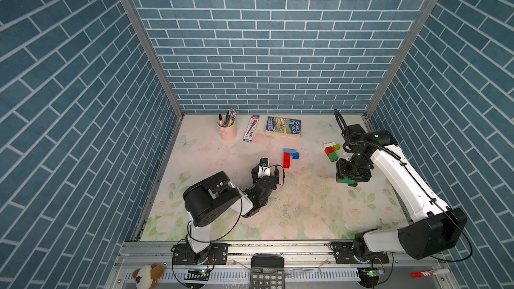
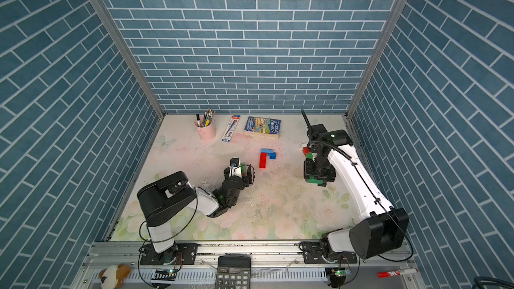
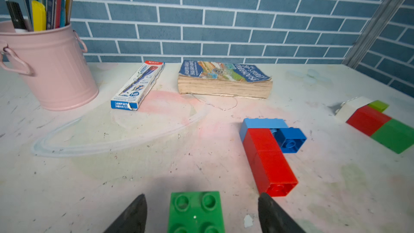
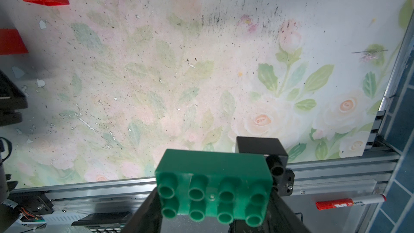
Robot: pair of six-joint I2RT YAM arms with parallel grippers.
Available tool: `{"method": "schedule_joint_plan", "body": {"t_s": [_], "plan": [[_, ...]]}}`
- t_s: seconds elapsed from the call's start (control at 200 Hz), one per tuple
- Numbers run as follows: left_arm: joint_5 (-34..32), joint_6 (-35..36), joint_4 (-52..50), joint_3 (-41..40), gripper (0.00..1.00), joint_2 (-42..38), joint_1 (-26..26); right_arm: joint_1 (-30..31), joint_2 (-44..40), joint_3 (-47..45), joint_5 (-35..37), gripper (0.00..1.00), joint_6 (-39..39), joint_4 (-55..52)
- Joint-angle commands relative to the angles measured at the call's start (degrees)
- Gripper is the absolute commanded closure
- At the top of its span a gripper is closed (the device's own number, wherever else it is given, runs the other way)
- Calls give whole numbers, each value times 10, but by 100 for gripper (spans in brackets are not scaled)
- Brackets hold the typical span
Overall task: Assemble the letter r with lego
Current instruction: Place the lego brick at the center of the board.
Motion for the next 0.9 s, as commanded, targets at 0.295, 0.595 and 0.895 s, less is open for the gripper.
{"method": "schedule_joint_plan", "body": {"t_s": [0.295,0.595,0.895], "plan": [[-41,32,-430,55,18,-329,2,34,70,64,-21,74,45,48],[103,-108,-845,134,19,-477,201,139,245,230,-37,75,103,101],[271,-117,-838,143,23,-374,271,201,414,421,-40,76,143,83]]}}
